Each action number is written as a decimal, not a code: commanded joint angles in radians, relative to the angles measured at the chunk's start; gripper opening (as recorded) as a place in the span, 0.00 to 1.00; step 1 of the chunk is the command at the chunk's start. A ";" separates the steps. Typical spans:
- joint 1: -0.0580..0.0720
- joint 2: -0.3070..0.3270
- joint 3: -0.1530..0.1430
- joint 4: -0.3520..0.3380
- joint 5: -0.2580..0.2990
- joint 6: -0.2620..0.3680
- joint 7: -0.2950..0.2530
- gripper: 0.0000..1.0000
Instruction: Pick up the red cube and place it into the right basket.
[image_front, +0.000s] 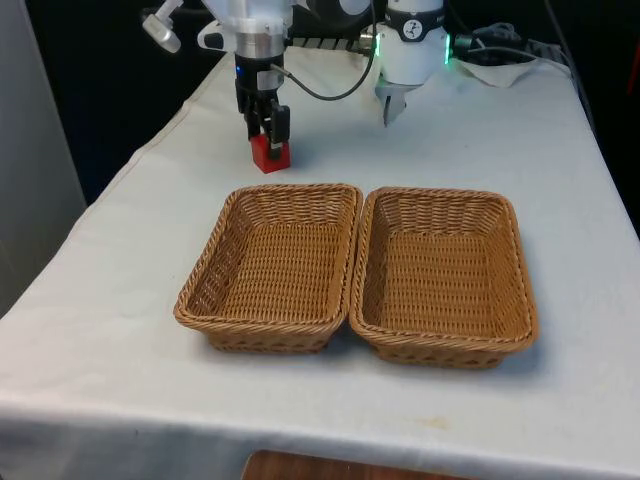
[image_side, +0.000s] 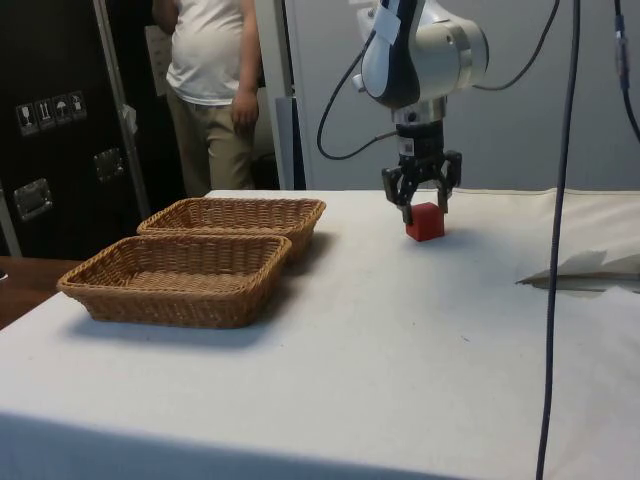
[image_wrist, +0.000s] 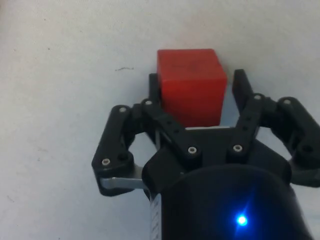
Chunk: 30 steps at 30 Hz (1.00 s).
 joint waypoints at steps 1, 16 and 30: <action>0.000 0.000 0.000 0.000 0.002 -0.001 0.002 0.35; 0.000 -0.006 -0.017 0.029 -0.016 -0.031 -0.006 0.03; -0.001 -0.043 -0.077 0.128 -0.017 -0.193 -0.109 0.03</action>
